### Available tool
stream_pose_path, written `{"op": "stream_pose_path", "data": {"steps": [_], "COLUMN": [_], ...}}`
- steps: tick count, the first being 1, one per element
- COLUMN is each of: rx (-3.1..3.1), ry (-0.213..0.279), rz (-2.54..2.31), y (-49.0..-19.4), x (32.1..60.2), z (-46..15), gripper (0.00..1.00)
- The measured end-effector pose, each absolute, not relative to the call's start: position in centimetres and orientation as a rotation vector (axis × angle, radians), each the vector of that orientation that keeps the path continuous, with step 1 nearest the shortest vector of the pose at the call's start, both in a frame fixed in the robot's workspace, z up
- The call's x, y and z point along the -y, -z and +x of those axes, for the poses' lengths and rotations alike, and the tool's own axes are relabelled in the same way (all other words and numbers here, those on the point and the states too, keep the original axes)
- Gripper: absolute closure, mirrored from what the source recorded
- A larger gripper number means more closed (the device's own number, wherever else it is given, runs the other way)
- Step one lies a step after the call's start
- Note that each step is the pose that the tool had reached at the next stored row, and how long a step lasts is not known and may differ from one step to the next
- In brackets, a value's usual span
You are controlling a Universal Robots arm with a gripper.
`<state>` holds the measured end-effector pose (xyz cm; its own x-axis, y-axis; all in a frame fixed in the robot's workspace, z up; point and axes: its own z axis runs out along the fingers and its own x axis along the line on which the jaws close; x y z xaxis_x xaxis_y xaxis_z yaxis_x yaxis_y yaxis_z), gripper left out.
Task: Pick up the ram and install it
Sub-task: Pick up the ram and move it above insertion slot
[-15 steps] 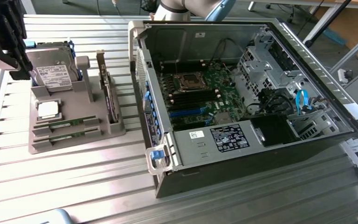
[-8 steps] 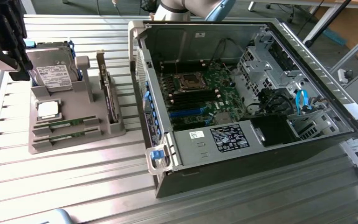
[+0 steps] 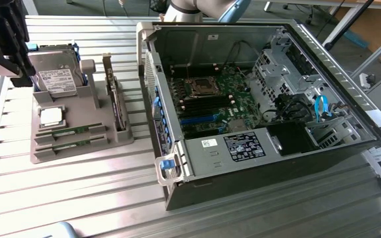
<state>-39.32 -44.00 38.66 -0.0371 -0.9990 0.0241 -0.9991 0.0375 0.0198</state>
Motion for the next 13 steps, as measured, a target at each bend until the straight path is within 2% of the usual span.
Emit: {"op": "stream_pose_path", "data": {"steps": [13], "rx": [2.23], "ry": [-0.004], "rz": [2.168], "y": [-38.14], "x": [44.02], "z": [-39.31], "gripper": [0.7]}}
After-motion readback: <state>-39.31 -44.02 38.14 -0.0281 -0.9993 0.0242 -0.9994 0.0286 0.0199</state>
